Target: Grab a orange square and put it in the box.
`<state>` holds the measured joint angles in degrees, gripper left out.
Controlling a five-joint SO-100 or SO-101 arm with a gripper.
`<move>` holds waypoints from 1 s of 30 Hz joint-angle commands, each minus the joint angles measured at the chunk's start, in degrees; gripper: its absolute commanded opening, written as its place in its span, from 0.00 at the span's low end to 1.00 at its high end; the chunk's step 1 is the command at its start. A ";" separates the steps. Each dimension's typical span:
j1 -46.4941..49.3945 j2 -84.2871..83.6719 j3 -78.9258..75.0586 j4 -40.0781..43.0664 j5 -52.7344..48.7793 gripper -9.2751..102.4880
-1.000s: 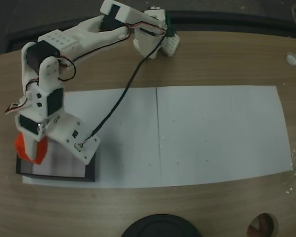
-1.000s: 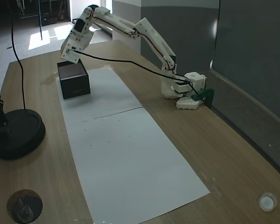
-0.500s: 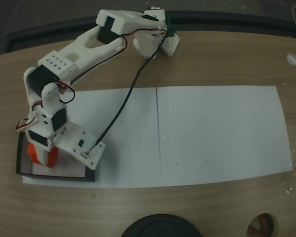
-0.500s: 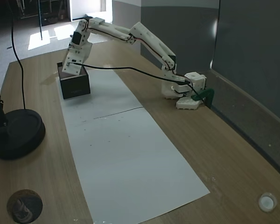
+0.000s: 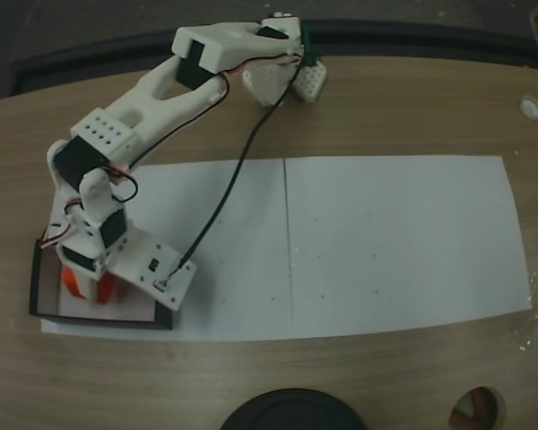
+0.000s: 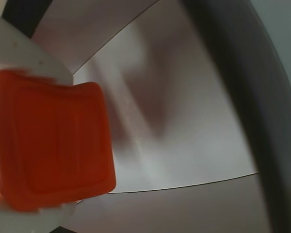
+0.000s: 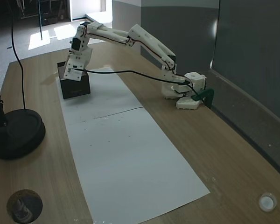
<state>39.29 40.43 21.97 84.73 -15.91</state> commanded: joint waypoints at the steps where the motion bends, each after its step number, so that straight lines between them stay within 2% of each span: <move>1: 0.44 2.72 -3.60 -0.88 1.67 0.28; 4: 0.26 3.08 -4.83 -0.44 1.49 0.36; 11: 0.09 5.19 -12.30 3.43 1.85 0.30; 14: -0.53 7.29 -16.35 7.12 2.11 0.24; 18: -2.02 10.63 -21.71 11.43 2.11 0.09; 20: -3.43 12.66 -23.99 13.97 2.29 0.08; 27: -8.17 22.32 -24.52 14.68 15.47 0.08; 30: -11.95 26.72 -20.30 14.77 18.46 0.08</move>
<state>29.53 60.03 0.35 99.58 0.18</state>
